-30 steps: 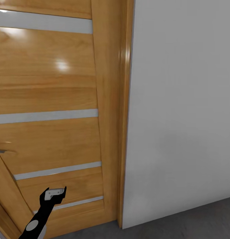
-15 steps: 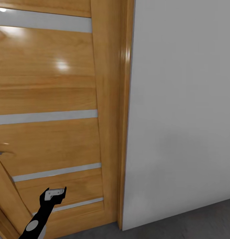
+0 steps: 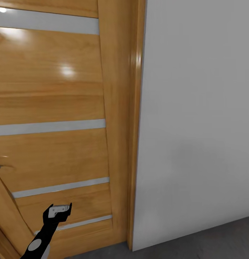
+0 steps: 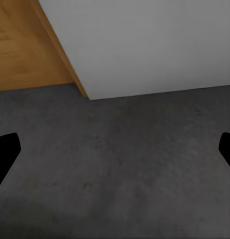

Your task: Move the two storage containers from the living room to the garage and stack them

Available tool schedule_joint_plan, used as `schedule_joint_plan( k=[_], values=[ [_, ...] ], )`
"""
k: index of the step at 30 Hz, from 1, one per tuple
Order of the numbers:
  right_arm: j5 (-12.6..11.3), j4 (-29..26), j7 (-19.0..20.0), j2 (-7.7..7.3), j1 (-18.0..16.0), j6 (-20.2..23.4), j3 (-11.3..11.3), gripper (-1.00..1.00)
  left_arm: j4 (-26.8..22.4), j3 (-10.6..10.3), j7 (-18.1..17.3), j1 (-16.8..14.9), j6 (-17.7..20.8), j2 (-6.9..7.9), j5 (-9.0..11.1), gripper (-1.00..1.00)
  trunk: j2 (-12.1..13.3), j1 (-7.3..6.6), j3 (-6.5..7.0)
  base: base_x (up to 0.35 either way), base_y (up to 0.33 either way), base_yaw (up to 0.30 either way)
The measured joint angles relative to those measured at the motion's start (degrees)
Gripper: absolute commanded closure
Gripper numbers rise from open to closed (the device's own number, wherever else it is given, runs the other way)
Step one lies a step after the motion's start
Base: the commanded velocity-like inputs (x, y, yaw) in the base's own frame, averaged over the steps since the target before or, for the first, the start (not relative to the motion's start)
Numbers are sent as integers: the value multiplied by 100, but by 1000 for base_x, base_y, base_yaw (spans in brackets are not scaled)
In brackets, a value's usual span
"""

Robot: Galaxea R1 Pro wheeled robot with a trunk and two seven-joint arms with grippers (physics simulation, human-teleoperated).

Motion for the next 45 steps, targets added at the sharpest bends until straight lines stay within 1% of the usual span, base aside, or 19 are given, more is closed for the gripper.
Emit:
schedule_joint_plan(
  k=[6,19,29,45],
  values=[
    [-4,0,0,0,0,0,-2,-100,6,0,0,-6,0,0,0,-100,0,0,0,185,0,0],
    [-7,0,0,0,0,0,-2,-100,93,-1,0,-95,0,0,0,-100,0,1,0,33,0,0],
    [-5,0,0,0,0,0,-3,-100,128,25,12,-103,3,1,37,-100,-1,0,-1,183,0,0],
    [-7,0,0,0,0,0,-1,-100,135,11,1,-104,2,18,10,-100,0,1,-2,24,0,0]
  ],
)
